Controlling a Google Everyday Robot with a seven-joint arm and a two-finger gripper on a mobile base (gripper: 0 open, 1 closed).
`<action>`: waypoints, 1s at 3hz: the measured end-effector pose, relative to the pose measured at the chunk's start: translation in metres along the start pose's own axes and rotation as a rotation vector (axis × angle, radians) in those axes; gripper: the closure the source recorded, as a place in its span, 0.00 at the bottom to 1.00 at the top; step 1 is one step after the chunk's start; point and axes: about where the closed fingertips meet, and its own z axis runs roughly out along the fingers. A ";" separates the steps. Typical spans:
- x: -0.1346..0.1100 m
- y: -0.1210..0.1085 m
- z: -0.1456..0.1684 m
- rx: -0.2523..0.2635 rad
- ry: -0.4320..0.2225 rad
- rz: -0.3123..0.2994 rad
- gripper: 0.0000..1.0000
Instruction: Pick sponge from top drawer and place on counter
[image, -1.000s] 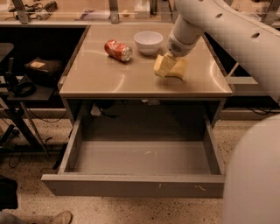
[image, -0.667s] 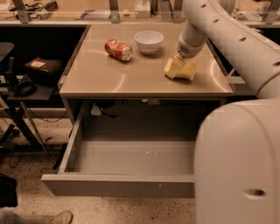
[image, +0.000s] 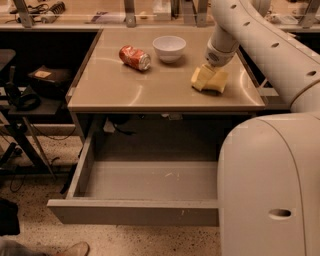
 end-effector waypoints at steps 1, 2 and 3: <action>0.000 0.000 0.000 0.000 0.000 0.000 0.58; 0.000 0.000 0.000 0.000 0.000 0.000 0.35; 0.000 0.000 0.000 0.000 0.000 0.000 0.12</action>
Offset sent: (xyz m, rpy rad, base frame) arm 0.0000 0.0000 0.0000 0.0000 0.0000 0.0000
